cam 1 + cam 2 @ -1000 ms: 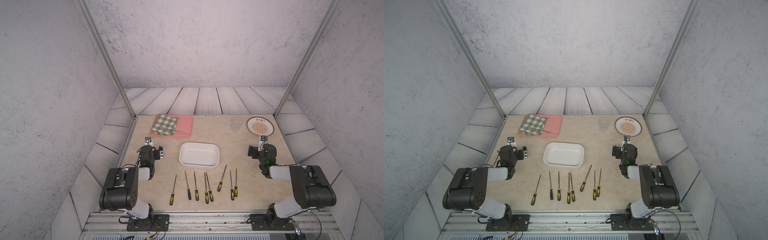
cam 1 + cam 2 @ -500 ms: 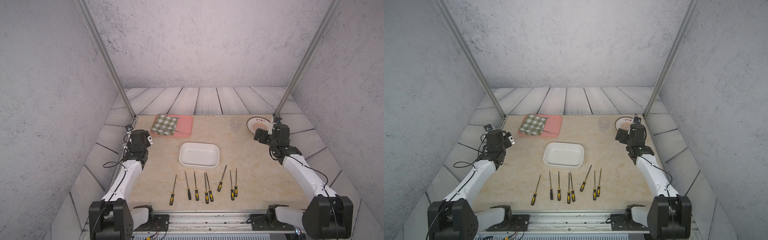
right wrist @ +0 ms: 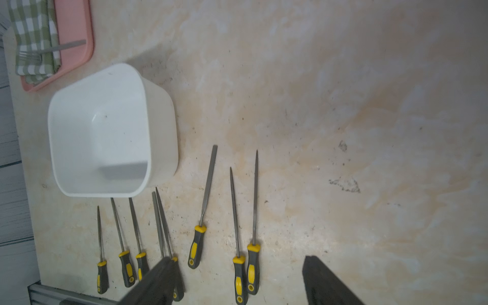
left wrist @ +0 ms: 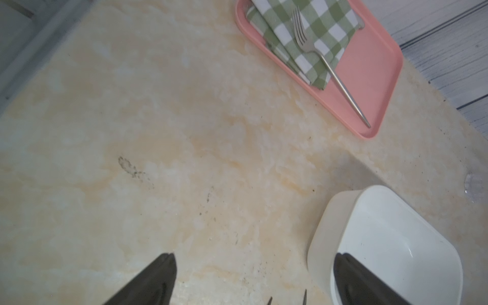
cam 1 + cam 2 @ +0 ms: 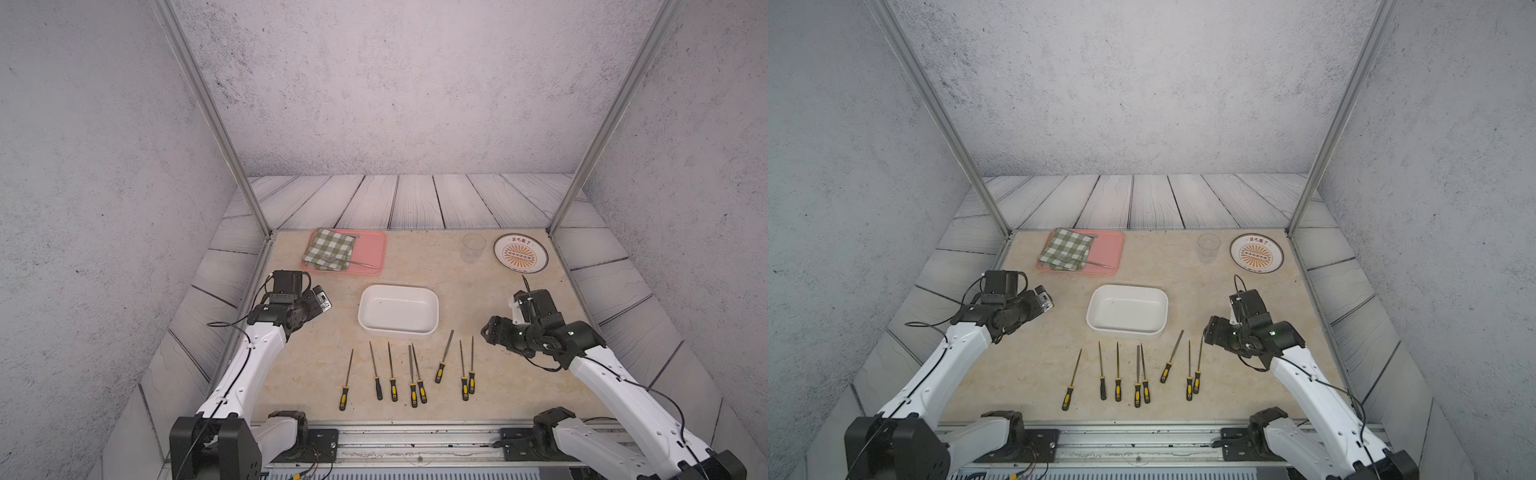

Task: Put the file tool into the storage box
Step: Pick up the file tool from the center of the board.

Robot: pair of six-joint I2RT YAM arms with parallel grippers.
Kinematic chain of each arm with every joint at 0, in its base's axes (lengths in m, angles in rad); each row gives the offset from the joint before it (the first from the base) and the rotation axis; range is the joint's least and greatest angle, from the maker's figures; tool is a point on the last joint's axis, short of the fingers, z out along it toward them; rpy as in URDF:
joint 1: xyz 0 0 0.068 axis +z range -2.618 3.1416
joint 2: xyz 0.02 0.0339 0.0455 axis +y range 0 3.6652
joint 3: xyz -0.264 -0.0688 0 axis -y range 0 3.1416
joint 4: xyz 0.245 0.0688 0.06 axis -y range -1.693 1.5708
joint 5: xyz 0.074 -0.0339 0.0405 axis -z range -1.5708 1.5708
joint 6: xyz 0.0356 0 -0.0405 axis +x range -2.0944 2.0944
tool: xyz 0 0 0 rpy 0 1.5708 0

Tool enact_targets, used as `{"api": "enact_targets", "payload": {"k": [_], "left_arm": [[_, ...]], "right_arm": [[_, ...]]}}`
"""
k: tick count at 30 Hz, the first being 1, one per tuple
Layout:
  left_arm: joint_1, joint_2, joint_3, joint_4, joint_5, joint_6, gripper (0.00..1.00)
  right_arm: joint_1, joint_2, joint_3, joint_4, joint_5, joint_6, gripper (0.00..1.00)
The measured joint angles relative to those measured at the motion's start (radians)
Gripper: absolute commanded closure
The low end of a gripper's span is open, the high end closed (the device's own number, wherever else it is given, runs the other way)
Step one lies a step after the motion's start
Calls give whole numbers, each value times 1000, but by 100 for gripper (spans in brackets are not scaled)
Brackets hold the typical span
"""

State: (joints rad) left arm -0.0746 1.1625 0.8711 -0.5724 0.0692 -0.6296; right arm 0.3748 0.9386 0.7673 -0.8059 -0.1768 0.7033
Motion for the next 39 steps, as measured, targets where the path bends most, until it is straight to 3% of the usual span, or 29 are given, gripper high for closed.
{"api": "enact_targets", "payload": {"k": [4, 7, 14, 22, 39], "left_arm": [[-36, 40, 1, -63, 62, 5, 2], [-63, 43, 1, -80, 92, 17, 1], [-103, 86, 5, -80, 111, 21, 2], [-215, 118, 83, -84, 72, 19, 2], [-288, 142, 90, -121, 12, 0, 2]], "right_arm": [[118, 24, -40, -32, -29, 63, 33], [189, 73, -40, -37, -45, 85, 46], [277, 190, -40, -32, -94, 95, 55], [342, 305, -43, -13, -109, 85, 56], [356, 482, -19, 58, -92, 24, 57]]}}
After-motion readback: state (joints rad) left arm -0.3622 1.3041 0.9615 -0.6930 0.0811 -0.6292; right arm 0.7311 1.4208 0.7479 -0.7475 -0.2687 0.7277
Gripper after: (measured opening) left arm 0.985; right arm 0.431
